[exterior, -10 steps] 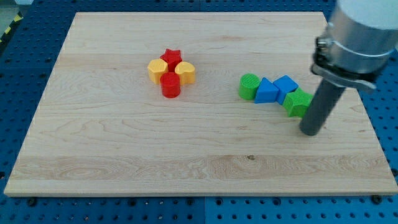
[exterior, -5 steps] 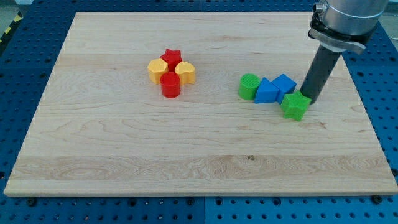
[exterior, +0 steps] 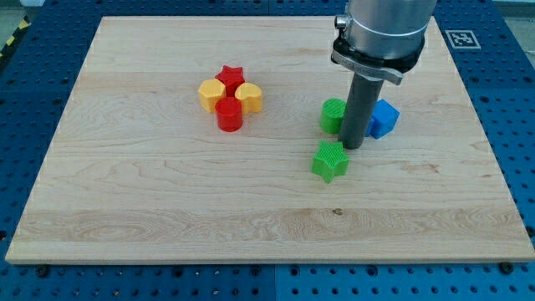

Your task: Separate the blue and green blocks from each other

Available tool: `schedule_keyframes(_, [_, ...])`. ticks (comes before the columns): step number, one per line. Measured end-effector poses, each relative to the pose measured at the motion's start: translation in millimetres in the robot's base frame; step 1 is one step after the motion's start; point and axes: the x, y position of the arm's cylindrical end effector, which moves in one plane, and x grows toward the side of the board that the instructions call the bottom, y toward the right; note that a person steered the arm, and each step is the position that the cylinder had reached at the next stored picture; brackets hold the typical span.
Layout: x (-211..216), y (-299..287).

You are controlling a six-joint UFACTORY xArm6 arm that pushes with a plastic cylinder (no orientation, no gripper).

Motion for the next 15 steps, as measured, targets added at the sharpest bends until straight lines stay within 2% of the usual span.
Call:
schedule_keyframes(3, [-13, -34])
schedule_keyframes(6, [-26, 26])
schedule_keyframes(8, [-35, 30])
schedule_keyframes(11, [-82, 25])
schedule_keyframes(15, [-82, -71])
